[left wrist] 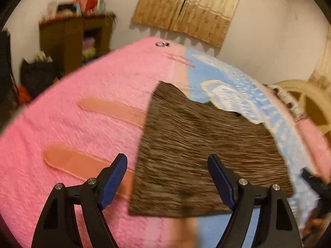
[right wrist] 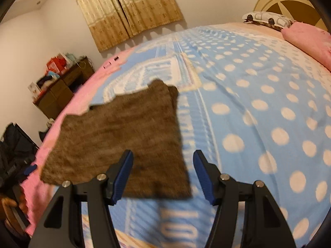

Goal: Fold small clothes

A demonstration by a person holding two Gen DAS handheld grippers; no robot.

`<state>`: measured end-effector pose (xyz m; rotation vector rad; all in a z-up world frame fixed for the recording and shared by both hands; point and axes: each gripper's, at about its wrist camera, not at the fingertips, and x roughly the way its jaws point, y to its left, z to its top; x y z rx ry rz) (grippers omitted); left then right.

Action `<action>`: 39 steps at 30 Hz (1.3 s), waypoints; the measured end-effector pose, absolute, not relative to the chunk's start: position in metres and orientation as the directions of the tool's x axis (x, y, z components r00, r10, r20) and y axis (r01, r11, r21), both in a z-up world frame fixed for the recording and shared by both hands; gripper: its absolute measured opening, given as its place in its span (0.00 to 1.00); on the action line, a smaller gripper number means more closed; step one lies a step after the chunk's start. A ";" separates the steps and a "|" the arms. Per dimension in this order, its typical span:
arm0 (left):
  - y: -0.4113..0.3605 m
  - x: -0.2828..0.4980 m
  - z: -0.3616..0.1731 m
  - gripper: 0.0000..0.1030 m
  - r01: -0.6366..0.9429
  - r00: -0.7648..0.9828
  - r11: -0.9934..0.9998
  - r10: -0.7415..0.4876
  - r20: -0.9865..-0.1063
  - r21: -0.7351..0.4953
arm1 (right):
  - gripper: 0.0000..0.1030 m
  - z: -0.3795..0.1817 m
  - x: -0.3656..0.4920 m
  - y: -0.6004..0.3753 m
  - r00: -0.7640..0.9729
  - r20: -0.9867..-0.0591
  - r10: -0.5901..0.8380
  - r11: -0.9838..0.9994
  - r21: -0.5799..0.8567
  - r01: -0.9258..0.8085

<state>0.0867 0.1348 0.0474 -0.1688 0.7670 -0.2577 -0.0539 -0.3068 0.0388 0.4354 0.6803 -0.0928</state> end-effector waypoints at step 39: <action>0.171 0.077 -0.006 0.46 0.105 0.679 0.828 -0.464 -0.568 -0.551 | 0.95 -0.009 0.224 0.020 0.549 -0.810 0.206 0.954 0.042 -0.296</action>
